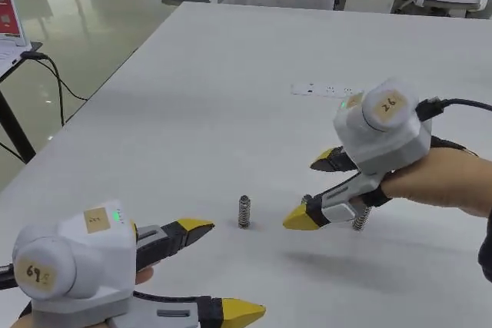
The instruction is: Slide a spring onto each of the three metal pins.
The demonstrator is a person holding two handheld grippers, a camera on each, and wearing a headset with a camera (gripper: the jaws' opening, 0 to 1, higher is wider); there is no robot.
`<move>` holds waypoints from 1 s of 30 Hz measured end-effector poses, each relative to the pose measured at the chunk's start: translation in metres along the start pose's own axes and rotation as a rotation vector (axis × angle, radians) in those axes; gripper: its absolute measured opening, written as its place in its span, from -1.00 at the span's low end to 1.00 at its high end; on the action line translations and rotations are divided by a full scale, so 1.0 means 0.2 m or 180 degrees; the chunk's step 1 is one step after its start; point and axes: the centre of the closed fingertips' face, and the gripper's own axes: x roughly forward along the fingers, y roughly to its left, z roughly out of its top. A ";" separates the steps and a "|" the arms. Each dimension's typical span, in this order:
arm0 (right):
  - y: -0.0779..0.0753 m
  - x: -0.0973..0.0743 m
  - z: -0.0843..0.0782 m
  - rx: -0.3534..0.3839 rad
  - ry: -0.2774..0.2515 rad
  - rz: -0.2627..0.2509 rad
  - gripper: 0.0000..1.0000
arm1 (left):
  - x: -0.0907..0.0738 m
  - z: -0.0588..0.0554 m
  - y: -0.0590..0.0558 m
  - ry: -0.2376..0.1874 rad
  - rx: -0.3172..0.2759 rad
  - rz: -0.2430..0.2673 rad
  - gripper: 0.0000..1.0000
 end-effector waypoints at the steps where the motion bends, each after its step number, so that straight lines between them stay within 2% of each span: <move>1: 0.00 -0.01 0.00 0.0016 -0.0020 -0.0018 0.33 | 0.00 0.00 0.00 0.0006 0.0006 -0.0006 0.39; 13: -0.02 -0.11 0.02 0.0252 -0.0335 -0.0261 0.33 | 0.00 0.00 -0.01 0.0011 0.0032 -0.0023 0.39; 19: -0.09 -0.16 0.00 0.0322 -0.0426 -0.0384 0.35 | 0.00 0.00 -0.01 0.0001 0.0035 -0.0027 0.39; 30: -0.11 -0.26 -0.06 0.0421 -0.0503 -0.0549 0.36 | 0.00 0.00 -0.01 0.0001 0.0021 -0.0031 0.40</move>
